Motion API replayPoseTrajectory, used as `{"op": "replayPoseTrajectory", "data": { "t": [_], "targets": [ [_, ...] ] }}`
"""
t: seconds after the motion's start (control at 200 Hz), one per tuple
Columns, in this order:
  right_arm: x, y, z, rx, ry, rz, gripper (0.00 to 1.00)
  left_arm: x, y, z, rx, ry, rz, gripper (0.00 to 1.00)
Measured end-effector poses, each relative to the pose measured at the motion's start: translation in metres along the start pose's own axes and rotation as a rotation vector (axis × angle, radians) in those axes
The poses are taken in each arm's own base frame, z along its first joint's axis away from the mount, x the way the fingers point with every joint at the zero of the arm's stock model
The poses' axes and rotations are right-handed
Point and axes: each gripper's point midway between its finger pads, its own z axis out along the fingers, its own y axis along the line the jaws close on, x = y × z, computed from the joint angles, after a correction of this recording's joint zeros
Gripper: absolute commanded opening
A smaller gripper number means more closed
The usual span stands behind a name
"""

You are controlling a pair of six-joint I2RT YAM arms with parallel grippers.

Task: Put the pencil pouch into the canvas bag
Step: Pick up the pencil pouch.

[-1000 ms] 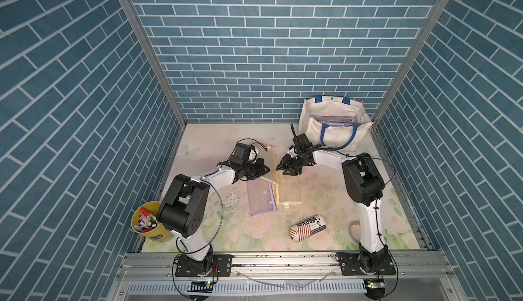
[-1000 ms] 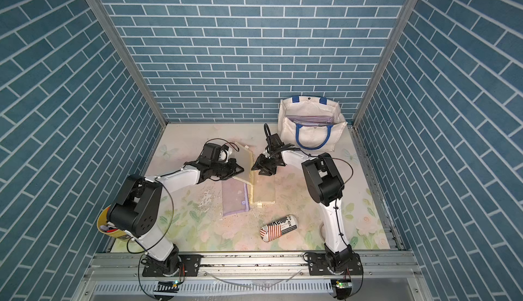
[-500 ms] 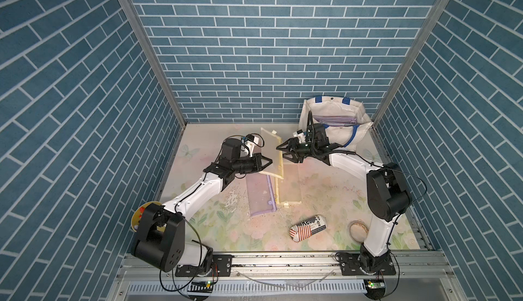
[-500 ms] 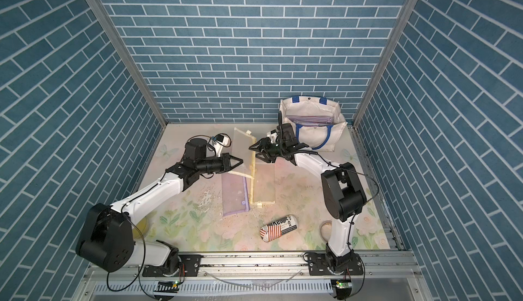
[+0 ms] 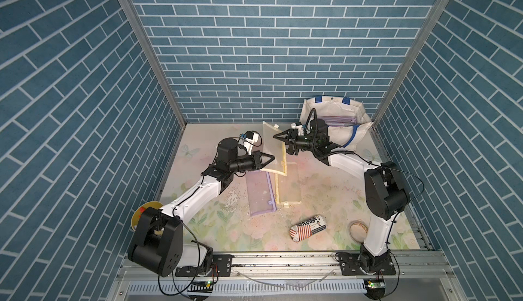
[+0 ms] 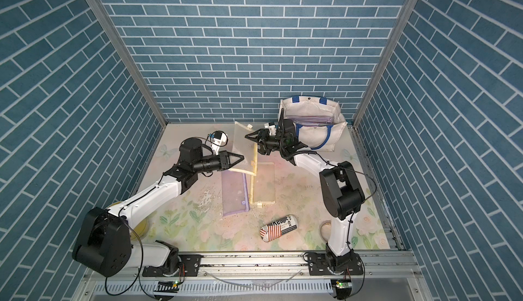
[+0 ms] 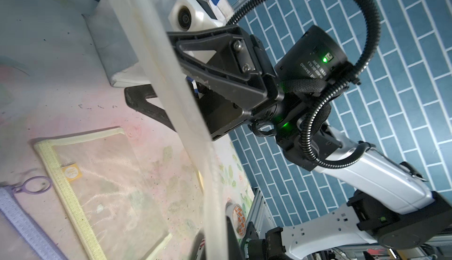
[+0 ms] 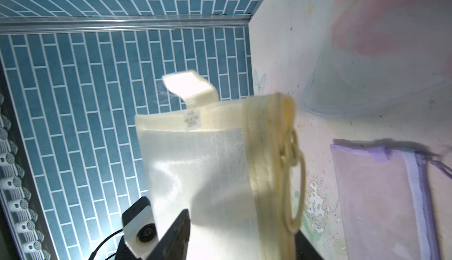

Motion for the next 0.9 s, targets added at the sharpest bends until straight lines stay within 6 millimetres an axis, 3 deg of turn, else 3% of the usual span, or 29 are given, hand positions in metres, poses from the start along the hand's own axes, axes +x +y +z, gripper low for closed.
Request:
{"op": "replayPoseTrajectory", "data": {
  "t": [0.18, 0.36, 0.44, 0.485, 0.535, 0.64, 0.705, 0.835, 0.9],
  "targets": [
    [-0.001, 0.012, 0.0, -0.043, 0.0, -0.024, 0.23, -0.007, 0.007, -0.003, 0.013, -0.04, -0.04, 0.0],
    [-0.002, 0.023, -0.001, -0.08, -0.009, -0.054, 0.12, -0.015, 0.013, -0.005, 0.042, -0.078, -0.089, 0.0],
    [-0.003, 0.026, -0.001, -0.092, -0.012, -0.071, 0.0, -0.017, 0.014, -0.005, 0.047, -0.086, -0.1, 0.0],
    [-0.003, 0.027, -0.001, -0.095, -0.013, -0.067, 0.0, -0.018, 0.013, -0.005, 0.049, -0.088, -0.099, 0.0],
    [-0.003, 0.027, -0.001, -0.094, -0.012, -0.066, 0.0, -0.018, 0.014, -0.005, 0.047, -0.088, -0.099, 0.12],
    [-0.006, 0.019, -0.002, -0.052, -0.019, -0.066, 0.0, -0.016, 0.019, -0.007, 0.013, -0.088, -0.09, 0.6],
    [-0.011, 0.014, -0.004, 0.003, -0.03, -0.065, 0.0, -0.014, 0.024, -0.009, -0.03, -0.088, -0.085, 0.79],
    [-0.042, 0.022, -0.025, 0.103, -0.122, -0.088, 0.0, -0.011, 0.034, -0.019, -0.145, -0.092, -0.061, 0.99],
    [-0.068, 0.036, -0.046, 0.144, -0.209, -0.104, 0.0, -0.012, 0.038, -0.025, -0.21, -0.097, -0.048, 0.99]
  ]
}}
